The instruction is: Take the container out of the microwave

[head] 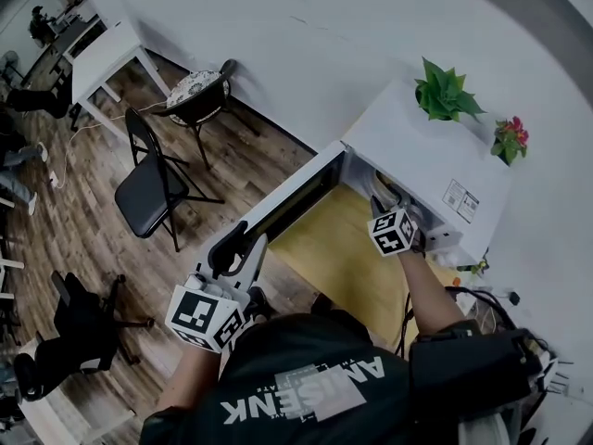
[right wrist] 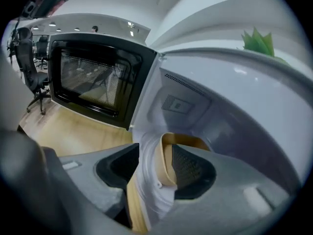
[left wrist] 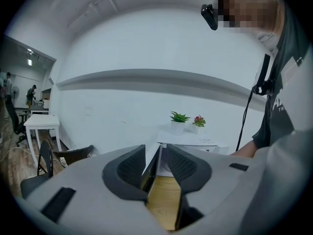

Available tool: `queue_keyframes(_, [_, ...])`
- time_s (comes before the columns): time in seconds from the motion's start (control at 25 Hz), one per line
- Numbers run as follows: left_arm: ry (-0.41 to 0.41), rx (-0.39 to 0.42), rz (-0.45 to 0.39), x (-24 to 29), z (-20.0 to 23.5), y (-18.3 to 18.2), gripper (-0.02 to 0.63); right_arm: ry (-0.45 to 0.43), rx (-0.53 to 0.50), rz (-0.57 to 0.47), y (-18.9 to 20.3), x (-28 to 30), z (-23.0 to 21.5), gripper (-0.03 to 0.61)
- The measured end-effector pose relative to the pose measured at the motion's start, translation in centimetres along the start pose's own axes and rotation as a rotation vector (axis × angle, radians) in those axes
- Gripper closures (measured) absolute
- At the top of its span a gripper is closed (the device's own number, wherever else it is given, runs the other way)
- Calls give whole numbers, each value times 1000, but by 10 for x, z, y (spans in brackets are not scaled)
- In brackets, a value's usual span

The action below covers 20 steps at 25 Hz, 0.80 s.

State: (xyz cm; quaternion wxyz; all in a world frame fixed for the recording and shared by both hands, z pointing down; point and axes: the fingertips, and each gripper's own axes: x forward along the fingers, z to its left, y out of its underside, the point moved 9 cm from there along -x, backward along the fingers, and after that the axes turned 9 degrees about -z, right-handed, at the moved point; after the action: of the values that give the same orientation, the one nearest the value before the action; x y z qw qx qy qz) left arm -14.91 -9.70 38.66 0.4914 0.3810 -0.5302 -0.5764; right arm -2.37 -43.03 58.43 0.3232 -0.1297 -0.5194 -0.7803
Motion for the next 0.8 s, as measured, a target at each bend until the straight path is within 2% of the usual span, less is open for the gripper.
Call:
queue_keyframes(0.16, [-32, -4, 2, -11, 2, 2, 494, 21, -13, 33, 7, 16, -7, 385])
queue_keyframes(0.52, [-85, -6, 22, -29, 2, 0, 494, -1, -35, 85, 12, 41, -11, 388])
queue_keyframes(0.76, [-99, -3, 22, -40, 9, -2, 494, 11, -53, 137, 14, 50, -13, 422])
queue_keyframes(0.8, [-98, -3, 25, -41, 10, -2, 494, 17, -62, 142, 14, 50, -13, 450])
